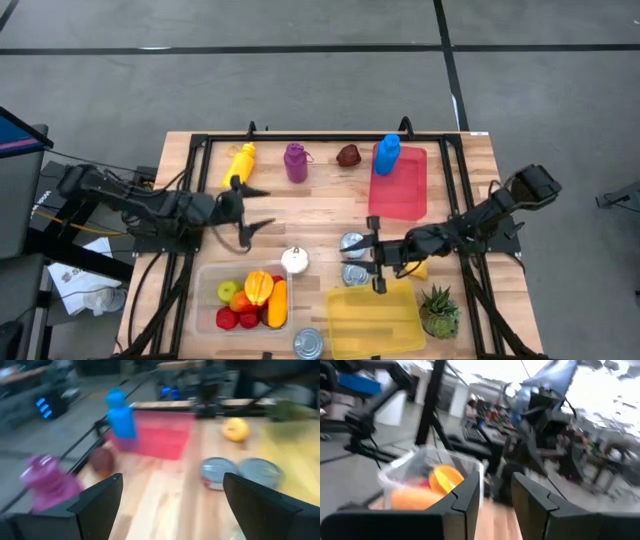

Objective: Pick & Place Food Item
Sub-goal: Put the yellow water bottle into the red bin

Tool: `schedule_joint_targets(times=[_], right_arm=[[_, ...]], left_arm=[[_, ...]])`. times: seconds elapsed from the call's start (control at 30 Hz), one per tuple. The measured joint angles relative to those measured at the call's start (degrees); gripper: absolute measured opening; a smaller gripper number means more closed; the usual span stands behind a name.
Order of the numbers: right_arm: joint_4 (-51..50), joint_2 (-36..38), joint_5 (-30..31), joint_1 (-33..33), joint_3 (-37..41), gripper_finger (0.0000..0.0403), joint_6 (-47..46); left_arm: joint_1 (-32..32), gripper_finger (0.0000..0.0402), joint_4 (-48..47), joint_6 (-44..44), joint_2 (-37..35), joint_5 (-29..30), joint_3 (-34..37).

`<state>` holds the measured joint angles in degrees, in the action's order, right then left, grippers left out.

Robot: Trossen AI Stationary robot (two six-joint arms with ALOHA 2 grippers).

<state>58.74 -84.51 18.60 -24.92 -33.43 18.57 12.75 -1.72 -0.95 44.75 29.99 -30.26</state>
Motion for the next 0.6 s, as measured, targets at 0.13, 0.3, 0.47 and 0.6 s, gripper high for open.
schedule_joint_targets(times=[0.13,0.3,0.47,0.6], right_arm=[[-0.33,2.45,2.69,-0.64,3.90,0.0102,-1.42],[-1.55,4.22,2.70,-0.67,7.02,0.0103,-3.83],[-3.52,4.44,4.66,-0.67,7.72,0.0112,-3.69],[-6.25,4.44,5.49,-0.32,7.72,0.0153,-4.05]], left_arm=[[-8.24,0.0337,-3.46,-5.97,0.00,-0.03,0.00],[-18.56,0.0337,-8.74,-13.25,1.43,-2.59,-0.04],[-28.40,0.0349,-10.80,-17.65,5.65,-11.13,-0.07],[-33.75,0.0374,-11.76,-17.10,9.93,-13.86,-1.15]])
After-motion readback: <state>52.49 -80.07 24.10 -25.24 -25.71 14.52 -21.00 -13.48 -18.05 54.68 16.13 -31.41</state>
